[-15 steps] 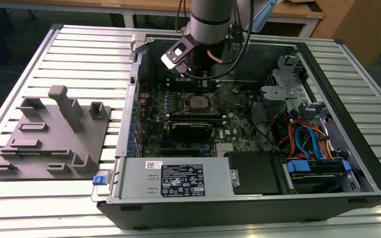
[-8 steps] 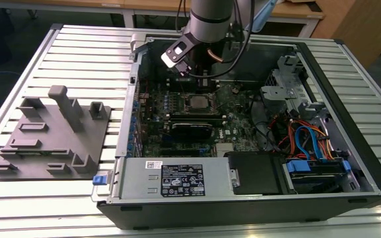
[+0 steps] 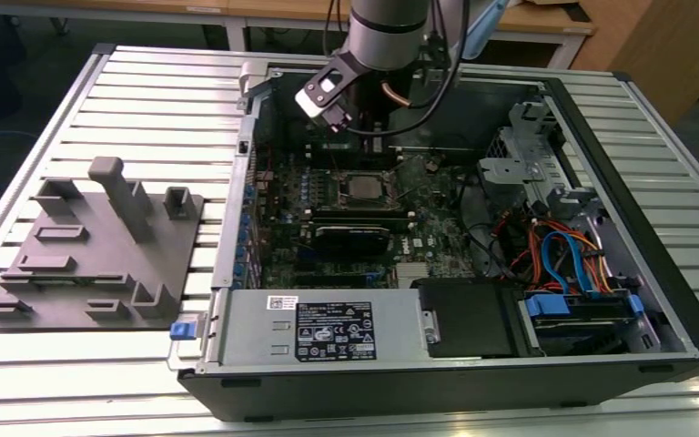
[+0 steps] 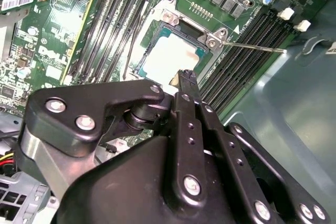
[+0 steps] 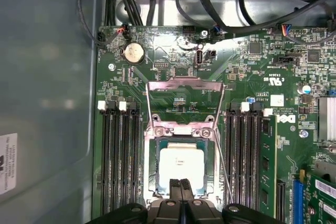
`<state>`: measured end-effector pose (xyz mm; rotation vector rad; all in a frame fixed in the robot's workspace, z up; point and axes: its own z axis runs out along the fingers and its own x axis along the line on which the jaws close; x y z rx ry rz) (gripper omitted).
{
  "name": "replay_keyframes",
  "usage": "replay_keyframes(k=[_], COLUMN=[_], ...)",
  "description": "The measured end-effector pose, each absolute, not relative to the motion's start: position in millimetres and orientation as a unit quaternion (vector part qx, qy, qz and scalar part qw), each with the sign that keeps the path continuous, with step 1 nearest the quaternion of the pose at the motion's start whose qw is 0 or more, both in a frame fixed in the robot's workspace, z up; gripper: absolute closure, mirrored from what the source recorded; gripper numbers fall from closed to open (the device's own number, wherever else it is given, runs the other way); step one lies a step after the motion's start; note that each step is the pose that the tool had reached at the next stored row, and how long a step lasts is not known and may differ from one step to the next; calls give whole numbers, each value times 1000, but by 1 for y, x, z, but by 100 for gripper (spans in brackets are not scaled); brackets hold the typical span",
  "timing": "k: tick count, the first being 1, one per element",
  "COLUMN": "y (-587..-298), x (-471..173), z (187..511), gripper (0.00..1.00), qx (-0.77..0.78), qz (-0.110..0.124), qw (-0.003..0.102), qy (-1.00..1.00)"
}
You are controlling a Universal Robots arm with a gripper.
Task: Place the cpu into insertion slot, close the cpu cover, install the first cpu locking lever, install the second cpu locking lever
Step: 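Close the cpu cover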
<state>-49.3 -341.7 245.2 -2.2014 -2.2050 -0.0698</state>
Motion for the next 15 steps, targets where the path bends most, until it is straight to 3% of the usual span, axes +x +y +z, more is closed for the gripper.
replay_keyframes(k=[15], y=[-342], x=[-49], z=[255], gripper=[89], qx=[-706], qz=[-22], qw=[12], qy=[-707])
